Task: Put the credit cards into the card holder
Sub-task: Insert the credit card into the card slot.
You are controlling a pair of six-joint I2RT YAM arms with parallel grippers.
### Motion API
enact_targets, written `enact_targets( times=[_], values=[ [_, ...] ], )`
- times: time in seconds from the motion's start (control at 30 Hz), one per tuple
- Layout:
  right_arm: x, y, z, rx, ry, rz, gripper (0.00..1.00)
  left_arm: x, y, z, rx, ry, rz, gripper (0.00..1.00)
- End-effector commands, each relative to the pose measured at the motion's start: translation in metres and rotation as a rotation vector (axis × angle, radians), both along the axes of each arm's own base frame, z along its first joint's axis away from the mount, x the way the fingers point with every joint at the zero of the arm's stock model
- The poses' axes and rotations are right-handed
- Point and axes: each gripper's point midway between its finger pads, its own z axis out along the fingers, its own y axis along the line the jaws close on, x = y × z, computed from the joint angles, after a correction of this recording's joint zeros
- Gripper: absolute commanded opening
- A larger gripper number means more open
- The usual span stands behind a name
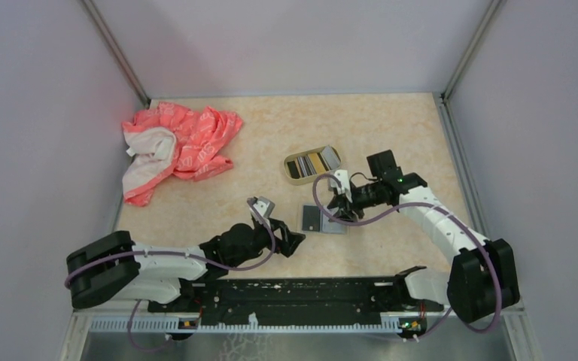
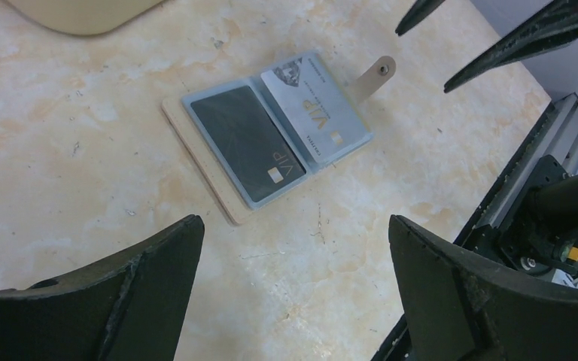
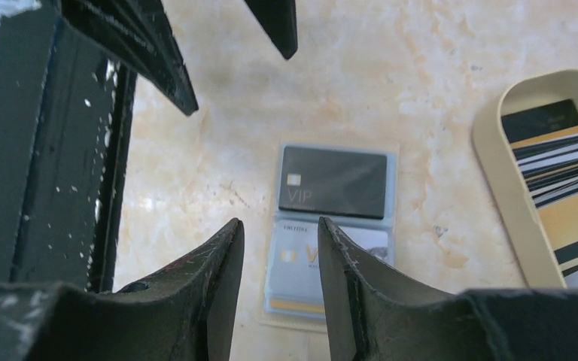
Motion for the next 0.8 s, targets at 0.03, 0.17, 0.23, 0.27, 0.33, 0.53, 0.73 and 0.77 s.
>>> enact_targets(
  times=[0.03, 0.17, 0.23, 0.27, 0.33, 0.53, 0.73, 0.77],
  values=[
    [0.001, -0.007, -0.012, -0.035, -0.195, 0.076, 0.42, 0.0, -0.011, -0.002, -0.06, 0.036, -0.008, 0.98],
    [-0.002, -0.012, -0.027, -0.071, -0.2, 0.094, 0.41, 0.0, -0.014, -0.005, -0.08, 0.051, -0.006, 0.98],
    [0.0, -0.013, -0.03, -0.086, -0.202, 0.094, 0.41, 0.001, -0.016, -0.003, -0.097, 0.058, -0.005, 0.98],
    [0.0, -0.014, -0.031, -0.091, -0.203, 0.092, 0.42, 0.001, -0.016, -0.003, -0.106, 0.064, -0.002, 0.98],
    [0.001, -0.014, -0.032, -0.096, -0.205, 0.089, 0.41, 0.003, -0.016, -0.001, -0.124, 0.068, 0.007, 0.97],
    [0.003, -0.019, -0.042, -0.129, -0.204, 0.075, 0.4, 0.014, -0.007, -0.01, -0.159, 0.139, 0.058, 0.95],
    [0.005, -0.02, -0.059, -0.196, -0.185, 0.077, 0.27, 0.019, -0.011, -0.014, -0.173, 0.185, 0.04, 0.92],
    [0.007, -0.021, -0.061, -0.208, -0.185, 0.07, 0.26, 0.02, -0.013, -0.013, -0.176, 0.189, 0.035, 0.9]
  ],
)
